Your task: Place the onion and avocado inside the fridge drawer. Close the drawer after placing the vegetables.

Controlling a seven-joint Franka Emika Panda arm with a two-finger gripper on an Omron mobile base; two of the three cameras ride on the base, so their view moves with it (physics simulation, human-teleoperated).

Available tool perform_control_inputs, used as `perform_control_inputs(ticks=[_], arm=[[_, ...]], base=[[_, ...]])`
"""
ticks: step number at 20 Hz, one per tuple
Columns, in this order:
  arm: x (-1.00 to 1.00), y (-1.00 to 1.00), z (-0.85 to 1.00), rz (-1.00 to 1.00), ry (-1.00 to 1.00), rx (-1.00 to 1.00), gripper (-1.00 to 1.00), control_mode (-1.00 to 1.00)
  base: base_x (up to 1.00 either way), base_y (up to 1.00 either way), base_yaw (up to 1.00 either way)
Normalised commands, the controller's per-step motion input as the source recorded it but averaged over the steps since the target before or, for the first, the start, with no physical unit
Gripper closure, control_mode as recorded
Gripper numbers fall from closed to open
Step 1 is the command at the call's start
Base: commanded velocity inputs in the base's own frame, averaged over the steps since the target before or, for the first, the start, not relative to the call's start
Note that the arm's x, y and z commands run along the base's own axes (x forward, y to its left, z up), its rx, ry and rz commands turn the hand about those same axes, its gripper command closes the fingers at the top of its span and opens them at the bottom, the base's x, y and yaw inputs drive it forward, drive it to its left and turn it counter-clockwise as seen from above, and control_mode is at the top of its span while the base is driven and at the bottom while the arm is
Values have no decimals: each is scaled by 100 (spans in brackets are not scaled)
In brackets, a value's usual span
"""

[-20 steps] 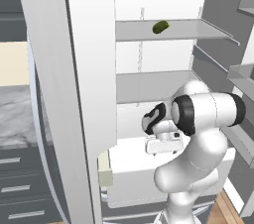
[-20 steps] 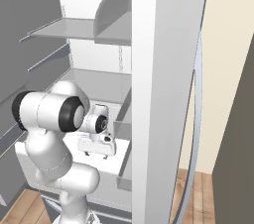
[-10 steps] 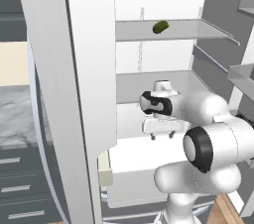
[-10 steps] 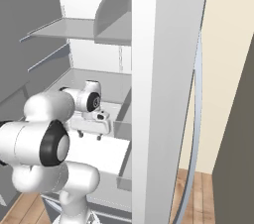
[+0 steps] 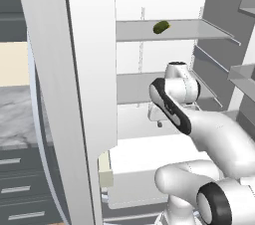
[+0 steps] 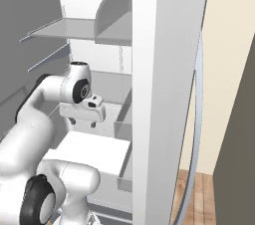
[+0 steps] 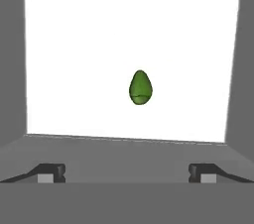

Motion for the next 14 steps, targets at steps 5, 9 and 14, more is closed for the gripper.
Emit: perform_control_inputs(ticks=[5,9,14], arm=[[-64,-6,31,0,-28,0,-100,-100],[-20,0,3,1,-8,0,-100,-100],[0,0,0,0,0,0,-100,-100]], base=[[0,0,0],[0,0,0],[0,0,0]])
